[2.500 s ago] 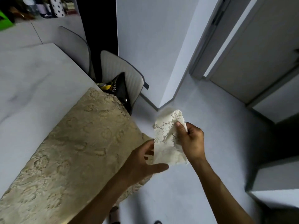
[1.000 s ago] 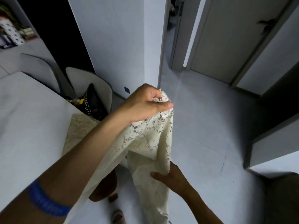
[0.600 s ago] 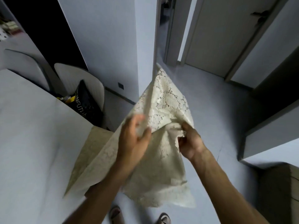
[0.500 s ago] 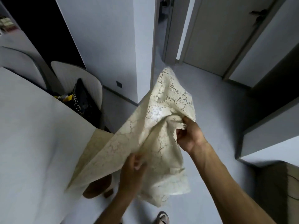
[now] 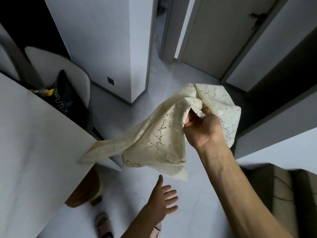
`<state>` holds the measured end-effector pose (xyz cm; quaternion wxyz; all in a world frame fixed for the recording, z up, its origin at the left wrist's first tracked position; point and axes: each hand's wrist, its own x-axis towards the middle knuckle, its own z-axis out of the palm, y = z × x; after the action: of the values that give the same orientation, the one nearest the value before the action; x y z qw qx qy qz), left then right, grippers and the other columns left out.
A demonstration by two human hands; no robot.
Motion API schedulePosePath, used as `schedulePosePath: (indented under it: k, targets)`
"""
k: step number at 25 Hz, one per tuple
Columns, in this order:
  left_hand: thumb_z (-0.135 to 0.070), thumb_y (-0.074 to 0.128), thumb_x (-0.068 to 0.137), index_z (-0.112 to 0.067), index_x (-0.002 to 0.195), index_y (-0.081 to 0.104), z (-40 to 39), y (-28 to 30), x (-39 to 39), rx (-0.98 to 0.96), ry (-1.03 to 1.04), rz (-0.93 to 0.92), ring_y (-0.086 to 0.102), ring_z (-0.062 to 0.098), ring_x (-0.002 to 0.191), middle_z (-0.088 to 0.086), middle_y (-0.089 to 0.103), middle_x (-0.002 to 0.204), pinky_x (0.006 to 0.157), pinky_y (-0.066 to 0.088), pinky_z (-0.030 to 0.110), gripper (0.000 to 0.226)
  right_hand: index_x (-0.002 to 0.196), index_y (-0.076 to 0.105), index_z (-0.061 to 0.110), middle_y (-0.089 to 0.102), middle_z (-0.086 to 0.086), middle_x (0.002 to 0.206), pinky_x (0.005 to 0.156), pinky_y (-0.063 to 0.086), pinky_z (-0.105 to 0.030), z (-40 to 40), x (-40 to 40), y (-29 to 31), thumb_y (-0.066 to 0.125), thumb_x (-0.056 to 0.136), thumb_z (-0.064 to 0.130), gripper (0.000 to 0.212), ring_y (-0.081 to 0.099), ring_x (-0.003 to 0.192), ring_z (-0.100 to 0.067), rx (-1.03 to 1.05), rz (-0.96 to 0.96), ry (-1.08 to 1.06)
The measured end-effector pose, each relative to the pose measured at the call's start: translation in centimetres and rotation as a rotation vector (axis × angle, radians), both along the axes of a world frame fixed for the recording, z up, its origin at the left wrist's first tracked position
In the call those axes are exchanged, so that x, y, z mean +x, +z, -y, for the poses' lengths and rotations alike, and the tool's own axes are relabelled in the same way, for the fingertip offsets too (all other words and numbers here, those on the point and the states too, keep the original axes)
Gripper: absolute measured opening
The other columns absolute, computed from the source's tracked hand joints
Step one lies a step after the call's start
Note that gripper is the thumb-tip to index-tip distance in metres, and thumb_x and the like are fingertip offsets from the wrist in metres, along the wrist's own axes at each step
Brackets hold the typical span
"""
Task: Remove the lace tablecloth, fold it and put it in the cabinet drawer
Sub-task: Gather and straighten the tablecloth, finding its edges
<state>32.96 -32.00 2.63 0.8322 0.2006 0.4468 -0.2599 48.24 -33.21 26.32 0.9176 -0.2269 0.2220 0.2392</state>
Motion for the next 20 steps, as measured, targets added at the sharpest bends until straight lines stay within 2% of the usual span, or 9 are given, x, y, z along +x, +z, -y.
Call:
schedulePosePath:
  k: [2,4,7,9,12,15,16,18,20]
  targets:
    - [-0.074,0.038,0.086,-0.017,0.141,0.04,0.6,0.6,0.9,-0.095,0.141,0.022,0.049,0.04,0.127,0.016,0.045,0.148,0.102,0.039,0.056,0.079,0.1,0.065,0.005,0.072,-0.016,0.066,0.048,0.06,-0.034,0.4,-0.4,0.5,0.034,0.106,0.018,0.034,0.071,0.053,-0.027,0.054,-0.023,0.006]
    - [-0.079,0.038,0.082,-0.02,0.146,0.034,1.1,0.6,1.4,-0.118,0.219,0.027,0.05,0.04,0.127,0.016,0.046,0.146,0.103,0.036,0.058,0.086,0.098,0.065,0.001,0.071,-0.016,0.066,0.048,0.061,-0.034,1.1,-0.7,0.8,0.035,0.106,0.018,0.035,0.071,0.053,-0.027,0.104,-0.055,0.002]
    - [-0.088,0.027,0.075,-0.019,0.151,0.028,2.1,0.0,1.4,-0.029,0.041,-0.035,0.039,0.035,0.138,0.01,0.037,0.155,0.112,0.023,0.058,0.103,0.095,0.067,-0.003,0.072,-0.015,0.07,0.059,0.063,-0.035,2.3,-1.3,1.2,0.038,0.106,0.021,0.039,0.072,0.06,-0.026,0.164,-0.051,0.016]
    - [-0.089,0.029,0.074,-0.019,0.15,0.03,3.0,-0.6,1.5,-0.011,0.046,-0.062,0.036,0.035,0.14,0.01,0.036,0.156,0.113,0.022,0.057,0.103,0.093,0.069,-0.005,0.073,-0.014,0.075,0.068,0.063,-0.037,3.2,-1.6,1.4,0.04,0.105,0.023,0.042,0.073,0.067,-0.026,0.18,-0.03,0.024]
    - [-0.079,0.046,0.079,-0.023,0.144,0.041,4.1,-2.5,1.6,-0.012,0.435,0.037,0.045,0.035,0.132,0.01,0.047,0.146,0.109,0.03,0.057,0.086,0.081,0.07,-0.007,0.072,-0.013,0.074,0.075,0.06,-0.035,4.9,-1.3,1.7,0.04,0.105,0.024,0.049,0.071,0.07,-0.024,0.151,-0.008,0.003]
    - [-0.069,0.057,0.08,-0.023,0.137,0.048,3.4,-3.3,1.5,0.009,0.709,0.137,0.049,0.033,0.125,0.011,0.056,0.134,0.109,0.034,0.057,0.074,0.088,0.067,-0.002,0.069,-0.011,0.076,0.069,0.061,-0.033,6.6,-1.0,1.9,0.039,0.106,0.021,0.041,0.068,0.071,-0.022,0.121,-0.028,-0.038]
    - [-0.067,0.059,0.08,-0.021,0.133,0.052,2.8,-3.5,1.6,0.027,0.735,0.161,0.051,0.033,0.124,0.012,0.058,0.131,0.107,0.037,0.056,0.07,0.088,0.066,-0.003,0.068,-0.011,0.075,0.065,0.061,-0.033,7.1,-1.1,1.7,0.038,0.106,0.02,0.04,0.068,0.069,-0.022,0.118,-0.021,-0.046]
    - [-0.054,0.063,0.083,-0.017,0.122,0.064,1.7,-3.6,1.6,0.08,0.701,0.236,0.059,0.033,0.118,0.015,0.064,0.126,0.103,0.043,0.054,0.053,0.071,0.068,-0.006,0.069,-0.011,0.063,0.059,0.063,-0.035,8.0,-1.3,1.3,0.036,0.106,0.02,0.055,0.07,0.059,-0.023,0.141,0.018,-0.061]
    - [-0.034,0.066,0.083,-0.017,0.116,0.069,0.8,-3.4,1.1,0.219,0.534,0.323,0.063,0.033,0.11,0.014,0.07,0.116,0.097,0.048,0.051,0.038,0.057,0.067,-0.005,0.067,-0.009,0.056,0.055,0.062,-0.035,9.0,-1.1,0.7,0.035,0.106,0.02,0.064,0.07,0.053,-0.022,0.185,0.028,-0.082]
